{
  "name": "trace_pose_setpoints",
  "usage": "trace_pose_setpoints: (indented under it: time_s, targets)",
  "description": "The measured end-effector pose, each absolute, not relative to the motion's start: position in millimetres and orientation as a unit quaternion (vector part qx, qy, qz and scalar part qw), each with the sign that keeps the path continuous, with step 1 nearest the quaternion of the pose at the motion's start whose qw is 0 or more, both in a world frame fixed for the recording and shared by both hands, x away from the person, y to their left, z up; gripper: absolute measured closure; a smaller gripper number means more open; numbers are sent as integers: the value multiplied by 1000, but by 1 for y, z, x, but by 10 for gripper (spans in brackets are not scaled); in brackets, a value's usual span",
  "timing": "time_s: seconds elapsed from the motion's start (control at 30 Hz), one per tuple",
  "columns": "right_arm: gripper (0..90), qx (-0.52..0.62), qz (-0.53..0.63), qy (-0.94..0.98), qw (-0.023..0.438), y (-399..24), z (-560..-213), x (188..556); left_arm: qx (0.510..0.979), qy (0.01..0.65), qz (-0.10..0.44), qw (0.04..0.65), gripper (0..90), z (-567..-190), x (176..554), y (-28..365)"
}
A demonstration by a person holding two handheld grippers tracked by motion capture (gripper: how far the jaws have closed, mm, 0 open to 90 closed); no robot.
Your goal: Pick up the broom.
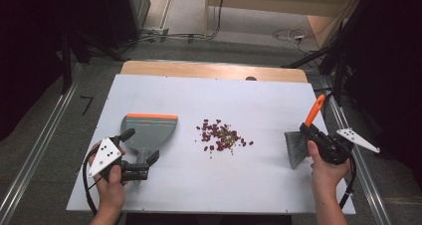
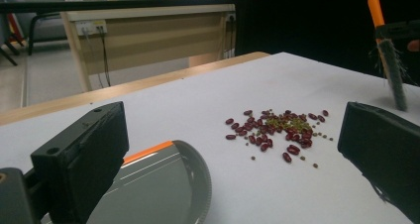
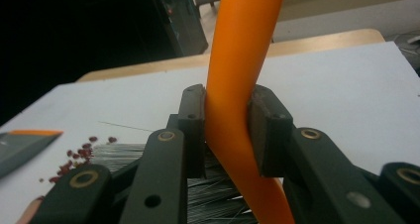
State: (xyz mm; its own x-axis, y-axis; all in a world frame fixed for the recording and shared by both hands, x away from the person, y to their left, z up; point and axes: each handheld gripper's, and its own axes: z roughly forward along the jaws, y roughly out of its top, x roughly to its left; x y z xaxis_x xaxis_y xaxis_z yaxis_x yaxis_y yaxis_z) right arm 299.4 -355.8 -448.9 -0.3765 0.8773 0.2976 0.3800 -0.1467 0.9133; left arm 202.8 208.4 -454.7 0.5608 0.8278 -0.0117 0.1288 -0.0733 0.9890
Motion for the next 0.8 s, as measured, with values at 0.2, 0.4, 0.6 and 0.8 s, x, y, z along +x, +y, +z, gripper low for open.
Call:
trace_pose_setpoints:
  time_s: [0.2, 0.4, 0.6, 0.8]
  targets:
    - [688, 497, 570, 609, 240, -350, -437, 295, 669, 355, 294, 583, 0, -452, 205, 203]
    - [688, 475, 575, 616, 254, -337, -423, 290, 674, 349, 285, 585, 0, -447, 212, 196]
    - [689, 457, 580, 625, 255, -318, -413, 290, 672, 343, 277, 596, 0, -439, 218, 189]
    - [689, 437, 595, 631, 239, -295, -403, 290, 674, 337, 264, 603, 0, -431, 226, 175]
